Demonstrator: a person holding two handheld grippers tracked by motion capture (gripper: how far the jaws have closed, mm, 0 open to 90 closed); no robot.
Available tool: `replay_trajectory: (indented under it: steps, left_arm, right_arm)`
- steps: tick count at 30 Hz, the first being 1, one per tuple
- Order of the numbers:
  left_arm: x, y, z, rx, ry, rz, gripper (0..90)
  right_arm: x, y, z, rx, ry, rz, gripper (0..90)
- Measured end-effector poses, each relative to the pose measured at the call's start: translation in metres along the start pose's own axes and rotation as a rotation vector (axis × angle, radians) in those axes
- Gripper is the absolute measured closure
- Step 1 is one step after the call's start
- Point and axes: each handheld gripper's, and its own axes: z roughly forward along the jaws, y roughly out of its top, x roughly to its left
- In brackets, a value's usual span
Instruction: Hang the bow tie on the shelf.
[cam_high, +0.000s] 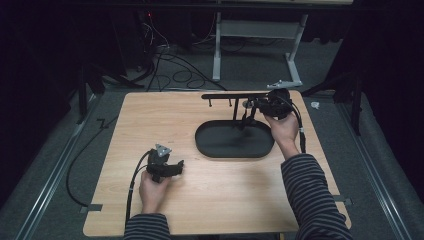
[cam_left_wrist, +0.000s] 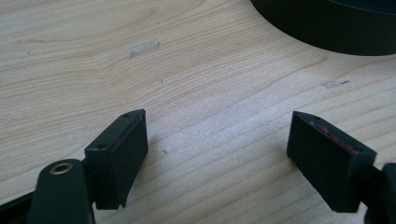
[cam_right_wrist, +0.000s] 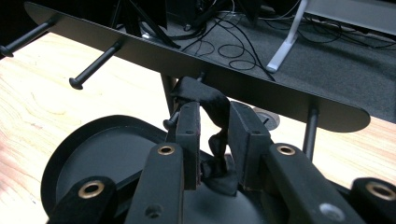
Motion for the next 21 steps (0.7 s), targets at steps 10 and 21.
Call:
replay_trajectory:
  steps: [10, 21]
  left_arm:
    - [0.000, 0.000, 0.000, 0.001, 0.001, 0.000, 20.9]
    - [0.000, 0.000, 0.000, 0.002, 0.000, 0.001, 20.9]
  right_arm:
    - [0.001, -0.001, -0.007, -0.016, 0.006, -0.012, 73.5]
    - [-0.001, -0.003, -0.010, -0.012, 0.004, -0.011, 70.6]
